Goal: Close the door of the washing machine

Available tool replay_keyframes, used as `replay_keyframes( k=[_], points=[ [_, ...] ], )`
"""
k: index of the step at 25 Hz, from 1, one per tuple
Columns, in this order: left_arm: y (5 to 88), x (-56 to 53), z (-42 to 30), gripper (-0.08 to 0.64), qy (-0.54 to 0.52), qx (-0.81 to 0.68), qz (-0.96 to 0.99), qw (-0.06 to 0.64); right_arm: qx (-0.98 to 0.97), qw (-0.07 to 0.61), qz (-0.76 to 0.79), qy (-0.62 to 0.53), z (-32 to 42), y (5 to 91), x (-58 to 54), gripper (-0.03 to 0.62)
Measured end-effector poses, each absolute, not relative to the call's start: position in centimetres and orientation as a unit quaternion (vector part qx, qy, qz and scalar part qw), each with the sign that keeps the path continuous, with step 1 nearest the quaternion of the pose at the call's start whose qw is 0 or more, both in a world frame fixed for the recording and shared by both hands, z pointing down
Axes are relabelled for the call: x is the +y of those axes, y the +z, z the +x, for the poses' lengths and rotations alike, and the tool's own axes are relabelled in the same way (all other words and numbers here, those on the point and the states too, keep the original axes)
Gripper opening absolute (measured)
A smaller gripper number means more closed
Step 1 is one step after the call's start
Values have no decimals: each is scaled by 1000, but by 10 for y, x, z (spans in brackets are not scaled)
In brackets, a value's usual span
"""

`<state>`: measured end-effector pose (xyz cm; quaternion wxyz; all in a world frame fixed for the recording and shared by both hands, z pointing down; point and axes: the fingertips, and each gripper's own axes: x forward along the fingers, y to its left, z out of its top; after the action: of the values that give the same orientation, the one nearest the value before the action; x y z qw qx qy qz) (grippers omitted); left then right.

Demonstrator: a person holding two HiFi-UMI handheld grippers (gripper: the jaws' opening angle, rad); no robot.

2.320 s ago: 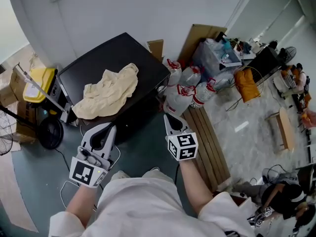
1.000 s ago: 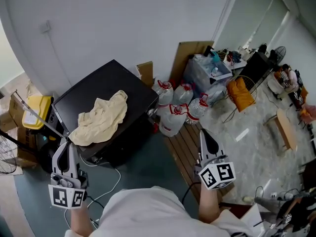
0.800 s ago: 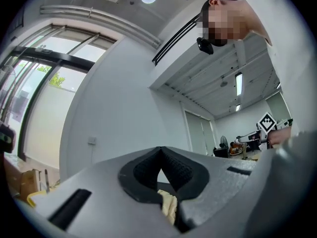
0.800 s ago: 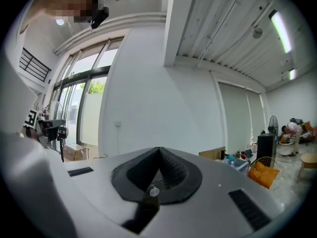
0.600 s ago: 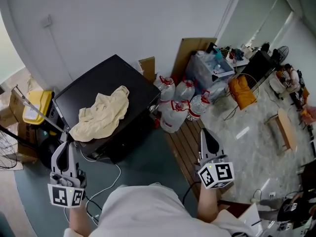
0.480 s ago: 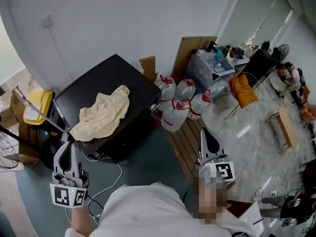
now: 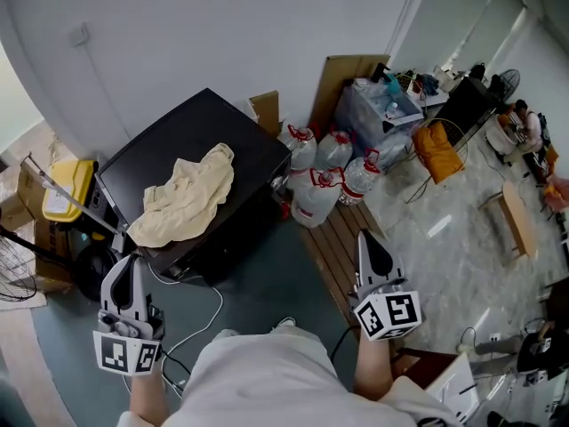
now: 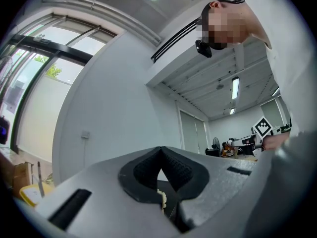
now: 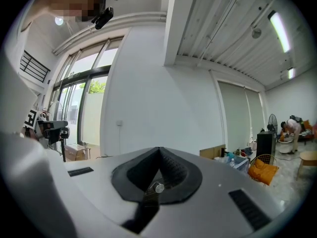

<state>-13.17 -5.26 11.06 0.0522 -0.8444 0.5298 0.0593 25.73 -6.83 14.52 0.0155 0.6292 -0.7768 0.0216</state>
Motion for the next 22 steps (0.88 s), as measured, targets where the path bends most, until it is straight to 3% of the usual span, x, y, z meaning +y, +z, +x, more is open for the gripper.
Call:
replay_keyframes(
  k=[22],
  points=[
    [121, -23, -175, 5, 87, 531, -842, 36, -794, 47, 606, 29, 182, 158, -44, -2]
  ],
)
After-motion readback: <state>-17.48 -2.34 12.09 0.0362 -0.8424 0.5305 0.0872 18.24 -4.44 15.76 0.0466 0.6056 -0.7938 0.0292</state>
